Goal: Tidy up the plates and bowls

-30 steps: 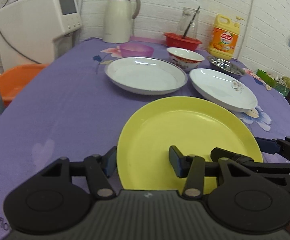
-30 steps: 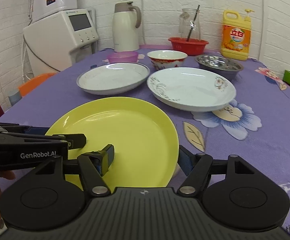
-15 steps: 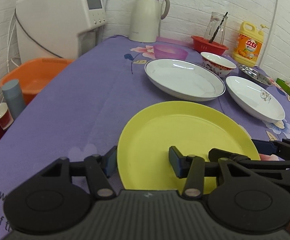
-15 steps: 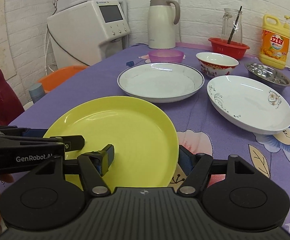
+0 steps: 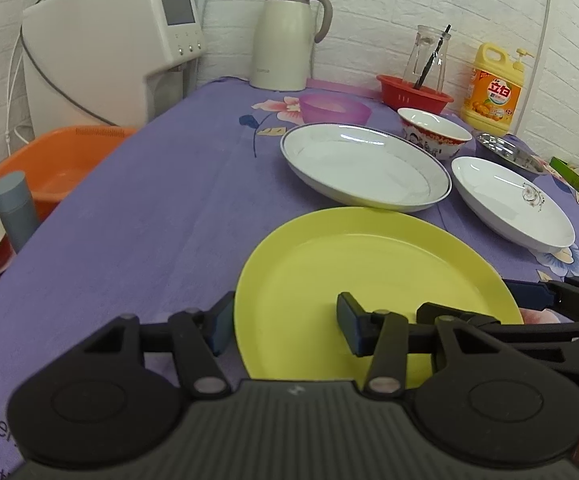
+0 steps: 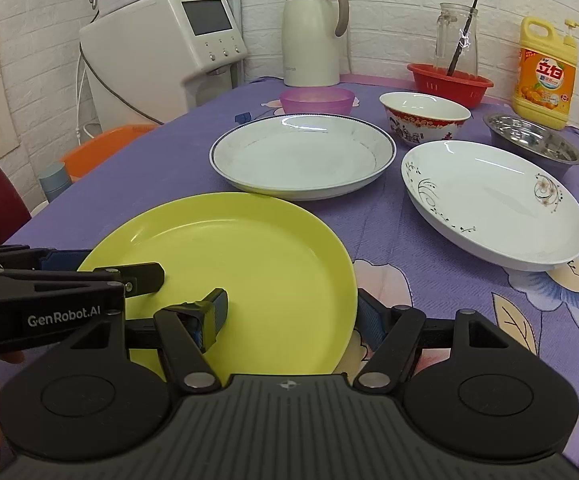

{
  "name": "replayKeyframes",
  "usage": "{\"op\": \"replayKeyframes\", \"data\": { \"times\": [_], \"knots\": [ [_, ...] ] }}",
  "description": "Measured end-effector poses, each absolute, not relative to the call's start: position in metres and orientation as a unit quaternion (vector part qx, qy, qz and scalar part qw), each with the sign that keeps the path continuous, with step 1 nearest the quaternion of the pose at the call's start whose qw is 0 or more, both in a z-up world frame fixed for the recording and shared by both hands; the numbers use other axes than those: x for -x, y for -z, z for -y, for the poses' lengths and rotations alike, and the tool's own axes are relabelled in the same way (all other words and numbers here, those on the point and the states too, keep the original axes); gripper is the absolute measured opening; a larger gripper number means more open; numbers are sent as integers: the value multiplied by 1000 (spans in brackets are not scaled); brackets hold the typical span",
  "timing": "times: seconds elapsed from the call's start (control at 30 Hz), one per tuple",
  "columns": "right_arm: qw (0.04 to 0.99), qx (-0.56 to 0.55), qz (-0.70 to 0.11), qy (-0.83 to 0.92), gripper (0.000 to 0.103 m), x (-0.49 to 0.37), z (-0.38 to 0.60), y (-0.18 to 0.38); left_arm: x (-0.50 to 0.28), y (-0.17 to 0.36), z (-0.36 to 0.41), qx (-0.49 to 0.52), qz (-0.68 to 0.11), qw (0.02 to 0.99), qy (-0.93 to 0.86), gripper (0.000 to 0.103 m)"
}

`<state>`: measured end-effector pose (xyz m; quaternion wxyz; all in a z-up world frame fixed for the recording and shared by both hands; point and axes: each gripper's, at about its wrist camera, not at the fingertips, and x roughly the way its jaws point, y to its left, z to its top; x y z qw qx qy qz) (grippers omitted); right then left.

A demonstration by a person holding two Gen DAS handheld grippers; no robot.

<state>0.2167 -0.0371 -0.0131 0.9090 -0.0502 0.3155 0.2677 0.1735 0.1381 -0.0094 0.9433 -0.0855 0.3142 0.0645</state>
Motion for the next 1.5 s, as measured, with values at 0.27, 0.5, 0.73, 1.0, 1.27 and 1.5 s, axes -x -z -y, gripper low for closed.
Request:
{"op": "replayKeyframes", "data": {
  "times": [0.27, 0.5, 0.73, 1.0, 1.27, 1.5],
  "knots": [
    [914, -12, -301, -272, 103, -219, 73, -12, -169, -17, -171, 143, -282, 947, -57, 66],
    [926, -22, -264, -269, 103, -278, 71, -41, -213, -33, -192, 181, -267, 944, -72, 68],
    [913, -23, -299, -278, 103, -361, 38, -24, -244, -19, -207, 204, -292, 930, -96, 68],
    [893, 17, -353, -279, 103, -396, 7, -3, -263, -14, -219, 202, -303, 926, -100, 68],
    [891, 26, -347, -291, 103, -387, -1, -2, -276, -14, -215, 195, -309, 926, -97, 68],
    [894, 40, -333, -298, 103, -385, 0, -1, -295, -15, -203, 186, -317, 926, -88, 68]
  ]
}}
